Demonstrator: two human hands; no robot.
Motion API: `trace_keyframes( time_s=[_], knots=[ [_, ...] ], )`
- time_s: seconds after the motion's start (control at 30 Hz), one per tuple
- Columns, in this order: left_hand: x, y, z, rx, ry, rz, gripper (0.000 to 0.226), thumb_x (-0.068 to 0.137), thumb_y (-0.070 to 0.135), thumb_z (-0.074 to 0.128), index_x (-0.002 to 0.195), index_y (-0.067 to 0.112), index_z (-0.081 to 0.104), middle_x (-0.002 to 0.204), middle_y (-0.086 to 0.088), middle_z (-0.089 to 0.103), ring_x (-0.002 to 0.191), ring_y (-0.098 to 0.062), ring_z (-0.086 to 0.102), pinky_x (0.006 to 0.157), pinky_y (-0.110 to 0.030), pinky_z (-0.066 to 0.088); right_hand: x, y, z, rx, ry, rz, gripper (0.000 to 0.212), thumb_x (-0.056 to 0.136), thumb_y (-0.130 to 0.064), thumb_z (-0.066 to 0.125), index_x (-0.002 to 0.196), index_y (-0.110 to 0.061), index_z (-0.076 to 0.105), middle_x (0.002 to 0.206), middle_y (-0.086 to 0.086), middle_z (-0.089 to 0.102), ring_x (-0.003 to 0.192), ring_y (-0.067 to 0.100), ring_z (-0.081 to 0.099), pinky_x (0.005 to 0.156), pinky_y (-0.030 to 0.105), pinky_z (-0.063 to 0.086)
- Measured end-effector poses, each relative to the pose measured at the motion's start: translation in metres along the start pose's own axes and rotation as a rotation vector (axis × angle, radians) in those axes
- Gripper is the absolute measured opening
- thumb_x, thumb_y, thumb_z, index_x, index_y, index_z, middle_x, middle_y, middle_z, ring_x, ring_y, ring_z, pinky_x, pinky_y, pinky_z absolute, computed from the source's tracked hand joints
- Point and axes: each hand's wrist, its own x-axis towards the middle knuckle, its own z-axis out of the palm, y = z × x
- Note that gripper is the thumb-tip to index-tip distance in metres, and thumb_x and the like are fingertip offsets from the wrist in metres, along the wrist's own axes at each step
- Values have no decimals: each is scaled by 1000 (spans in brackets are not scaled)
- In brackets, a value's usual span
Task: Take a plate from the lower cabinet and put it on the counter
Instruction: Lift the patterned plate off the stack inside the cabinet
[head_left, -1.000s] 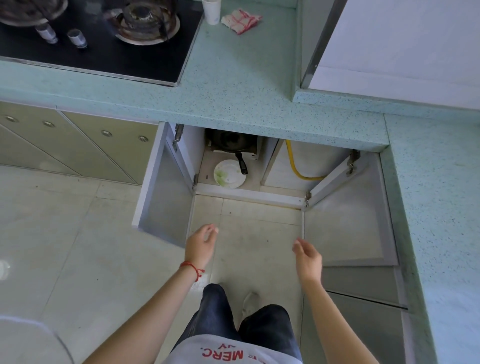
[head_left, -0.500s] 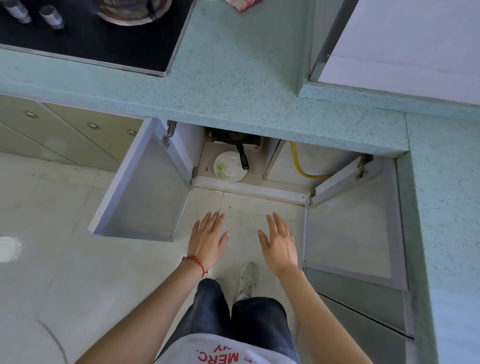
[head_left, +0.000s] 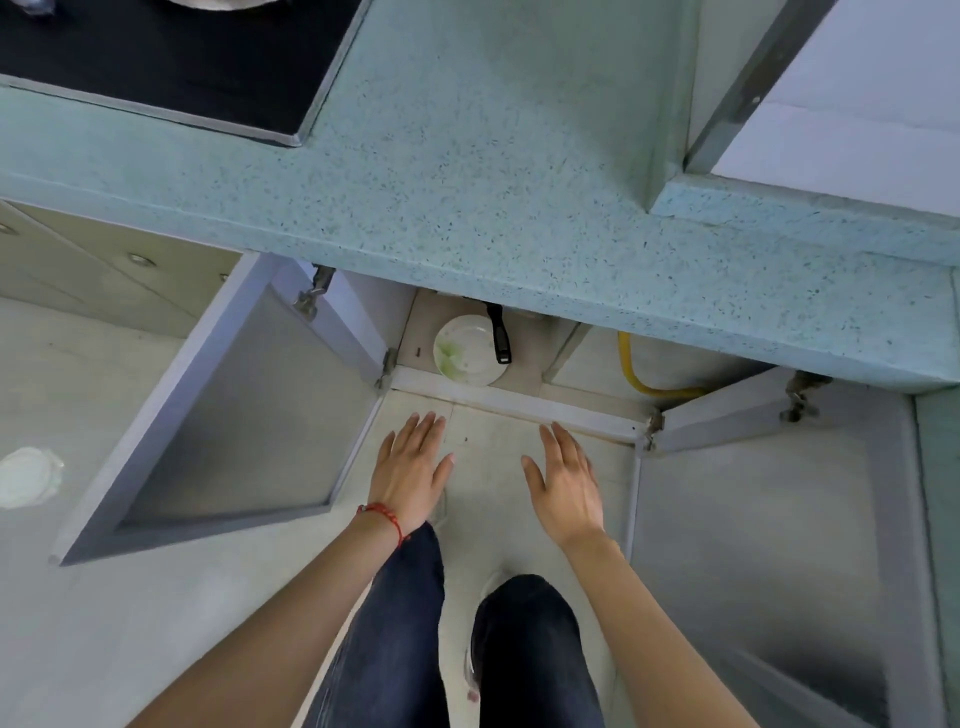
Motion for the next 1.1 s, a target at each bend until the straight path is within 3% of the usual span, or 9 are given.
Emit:
trace_keyframes(
  time_s=[0.47,0.8,1.1],
  knots=[
    [172,-90,90,-36,138,47,53,95,37,31,141,12,25,150,-10,31,141,-25,20,117,-43,18,170,48,112,13,86,-30,51,96,-36,36,141,-12,27,152,9,27,140,22,22,114,34,17],
    [277,-145,173,8,197,99,53,95,39,30,142,14,22,153,-6,26,142,-22,15,116,-37,11,274,106,207,120,146,-48,50,96,-31,40,139,-8,31,149,14,31,138,27,27,113,37,25],
    [328,-174,253,-133,271,37,52,96,35,32,141,12,24,152,-9,27,142,-23,15,116,-36,13,343,152,279,218,213,-80,50,95,-27,43,138,-4,32,146,17,36,134,30,33,110,38,29]
  ],
)
